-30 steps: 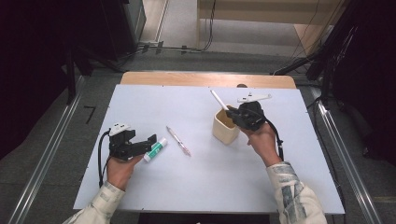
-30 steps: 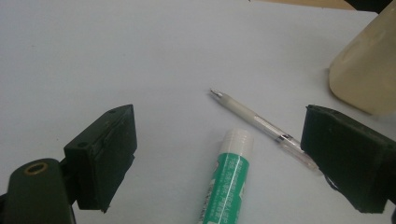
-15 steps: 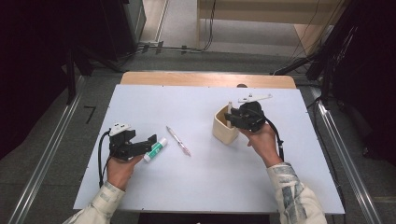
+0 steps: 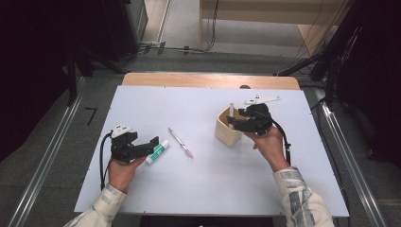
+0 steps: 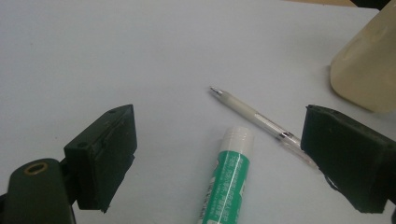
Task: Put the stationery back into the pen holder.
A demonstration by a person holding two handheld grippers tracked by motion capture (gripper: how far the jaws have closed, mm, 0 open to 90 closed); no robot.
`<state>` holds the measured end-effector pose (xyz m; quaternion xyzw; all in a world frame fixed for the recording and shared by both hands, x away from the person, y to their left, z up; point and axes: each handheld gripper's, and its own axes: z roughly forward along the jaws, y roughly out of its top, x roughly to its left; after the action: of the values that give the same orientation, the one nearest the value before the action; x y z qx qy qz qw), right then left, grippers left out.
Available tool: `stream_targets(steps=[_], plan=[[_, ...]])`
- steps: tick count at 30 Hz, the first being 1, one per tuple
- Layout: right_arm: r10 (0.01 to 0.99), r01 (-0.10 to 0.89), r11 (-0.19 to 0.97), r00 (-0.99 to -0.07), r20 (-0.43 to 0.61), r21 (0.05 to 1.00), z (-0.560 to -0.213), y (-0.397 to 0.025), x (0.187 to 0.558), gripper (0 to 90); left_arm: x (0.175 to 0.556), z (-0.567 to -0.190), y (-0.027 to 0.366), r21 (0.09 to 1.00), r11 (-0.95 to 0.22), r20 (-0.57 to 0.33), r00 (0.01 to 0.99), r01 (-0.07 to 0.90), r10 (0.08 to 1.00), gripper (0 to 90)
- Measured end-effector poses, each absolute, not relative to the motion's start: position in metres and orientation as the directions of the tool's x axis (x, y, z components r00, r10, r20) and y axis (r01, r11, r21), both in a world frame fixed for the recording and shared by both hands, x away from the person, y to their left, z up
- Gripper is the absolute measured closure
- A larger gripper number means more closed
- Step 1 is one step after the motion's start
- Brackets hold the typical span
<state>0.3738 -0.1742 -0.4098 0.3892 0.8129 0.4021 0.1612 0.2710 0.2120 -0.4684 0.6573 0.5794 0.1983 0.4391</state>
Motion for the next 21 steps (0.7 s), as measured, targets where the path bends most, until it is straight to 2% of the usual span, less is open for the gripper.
stream_targets(steps=[4,21], plan=[[0.767,0.502,0.370,-0.640,0.048,0.781,-0.407,-0.177,0.370,32.4,0.271,-0.468,0.212,0.806,0.056,-0.247,0.249,0.589,0.936,11.4],[0.760,0.480,0.361,-0.648,0.047,0.799,-0.408,-0.186,0.344,29.2,0.271,-0.469,0.212,0.806,0.053,-0.243,0.247,0.589,0.938,11.4]])
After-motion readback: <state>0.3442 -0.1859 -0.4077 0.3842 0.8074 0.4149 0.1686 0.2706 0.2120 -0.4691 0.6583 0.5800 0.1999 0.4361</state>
